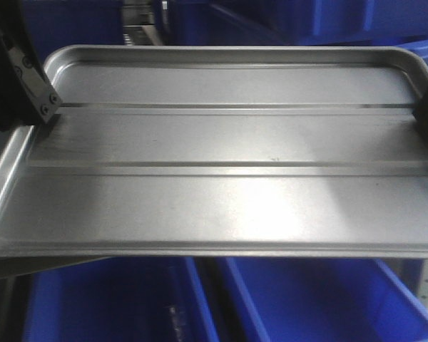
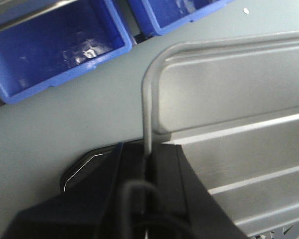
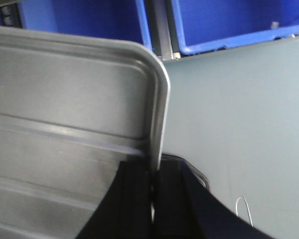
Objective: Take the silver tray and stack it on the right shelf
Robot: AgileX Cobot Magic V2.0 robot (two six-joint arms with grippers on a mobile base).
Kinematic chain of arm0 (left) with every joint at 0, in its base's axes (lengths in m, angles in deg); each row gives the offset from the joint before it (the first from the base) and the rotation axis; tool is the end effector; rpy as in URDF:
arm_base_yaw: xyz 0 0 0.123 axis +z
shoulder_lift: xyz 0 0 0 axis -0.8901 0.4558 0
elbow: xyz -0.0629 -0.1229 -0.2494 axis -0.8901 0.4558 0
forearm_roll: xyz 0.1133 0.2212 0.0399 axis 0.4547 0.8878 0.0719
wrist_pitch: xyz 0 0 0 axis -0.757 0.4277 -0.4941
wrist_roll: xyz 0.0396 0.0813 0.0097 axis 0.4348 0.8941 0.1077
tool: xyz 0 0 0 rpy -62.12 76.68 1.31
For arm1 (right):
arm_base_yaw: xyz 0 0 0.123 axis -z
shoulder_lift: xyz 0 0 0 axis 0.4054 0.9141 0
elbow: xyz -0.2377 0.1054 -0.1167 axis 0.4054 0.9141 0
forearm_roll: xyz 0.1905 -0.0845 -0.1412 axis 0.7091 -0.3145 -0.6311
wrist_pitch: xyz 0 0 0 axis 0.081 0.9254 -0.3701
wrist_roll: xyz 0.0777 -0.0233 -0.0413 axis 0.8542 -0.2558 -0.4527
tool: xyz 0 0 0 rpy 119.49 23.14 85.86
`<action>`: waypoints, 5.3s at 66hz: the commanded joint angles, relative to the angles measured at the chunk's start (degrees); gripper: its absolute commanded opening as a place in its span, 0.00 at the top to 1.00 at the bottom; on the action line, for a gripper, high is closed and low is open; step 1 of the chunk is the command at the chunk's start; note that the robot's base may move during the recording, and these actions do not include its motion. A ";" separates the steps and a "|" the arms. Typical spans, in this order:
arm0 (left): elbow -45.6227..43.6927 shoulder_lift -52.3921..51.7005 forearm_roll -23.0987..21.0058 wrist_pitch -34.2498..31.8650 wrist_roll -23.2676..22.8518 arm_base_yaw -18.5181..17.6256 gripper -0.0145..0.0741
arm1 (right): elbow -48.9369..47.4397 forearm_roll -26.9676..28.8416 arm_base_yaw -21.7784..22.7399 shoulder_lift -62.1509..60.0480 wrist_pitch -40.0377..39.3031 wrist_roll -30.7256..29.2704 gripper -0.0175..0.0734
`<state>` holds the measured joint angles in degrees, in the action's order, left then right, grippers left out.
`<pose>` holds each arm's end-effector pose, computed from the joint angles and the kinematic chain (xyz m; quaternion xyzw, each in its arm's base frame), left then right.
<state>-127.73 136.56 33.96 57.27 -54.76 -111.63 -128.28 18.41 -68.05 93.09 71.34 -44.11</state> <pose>0.1534 -0.1666 0.3220 0.1131 0.9578 -0.1521 0.2161 0.1475 0.1243 0.3147 -0.0262 0.9658 0.1102 0.2331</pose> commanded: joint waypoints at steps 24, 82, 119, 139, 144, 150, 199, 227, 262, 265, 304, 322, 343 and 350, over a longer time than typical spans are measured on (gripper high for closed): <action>-1.56 -1.58 3.12 1.89 0.49 -0.09 0.94 | -1.47 -4.29 0.18 -1.14 1.39 -0.60 0.75; -1.56 -1.58 3.12 1.89 0.49 -0.09 0.94 | -1.47 -4.29 0.18 -1.14 1.39 -0.60 0.75; -1.56 -1.58 3.35 0.46 0.49 -0.09 0.94 | -1.47 -4.42 0.18 -1.14 -0.94 -0.60 0.75; -5.08 0.19 8.01 -4.10 0.60 2.32 0.94 | -4.66 -6.70 0.71 -0.36 -6.14 -0.60 0.75; -7.89 1.99 8.38 -4.59 1.56 4.41 0.94 | -7.62 -7.20 2.13 1.21 -4.73 -1.45 0.75; -11.49 4.96 8.38 -4.94 4.27 6.71 0.94 | -11.53 -7.20 4.56 3.80 -2.98 -4.90 0.75; -20.93 34.26 8.38 -26.19 5.88 19.85 0.94 | -24.54 -7.32 21.73 37.48 -16.97 -15.61 0.75; -23.31 36.50 8.27 -25.59 7.09 19.93 0.94 | -26.81 -7.37 23.59 39.89 -15.62 -15.61 0.70; -25.07 36.50 7.98 -21.60 7.09 19.93 0.31 | -30.82 -7.37 23.59 39.70 -10.84 -15.61 0.19; -25.99 36.50 7.98 -20.39 7.09 19.93 0.31 | -30.82 -7.37 23.59 39.53 -10.54 -15.61 0.19; -19.00 15.96 7.85 -8.34 14.44 16.09 0.83 | -25.33 -0.67 23.52 21.20 -5.65 -22.73 0.62; 7.71 -1.28 7.11 -28.30 14.32 13.61 0.95 | -3.95 -0.72 23.52 7.49 -19.18 -23.72 0.75; 27.79 -22.90 6.85 -42.96 14.32 13.50 0.95 | 20.18 -0.94 23.47 -14.63 -38.43 -29.64 0.75; 28.53 -30.56 6.85 -43.18 14.32 13.50 0.95 | 22.15 -0.94 23.47 -22.81 -39.45 -30.19 0.75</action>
<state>-97.91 111.24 40.78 19.43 -40.20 -97.72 -105.70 18.30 -44.79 75.76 37.83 -73.01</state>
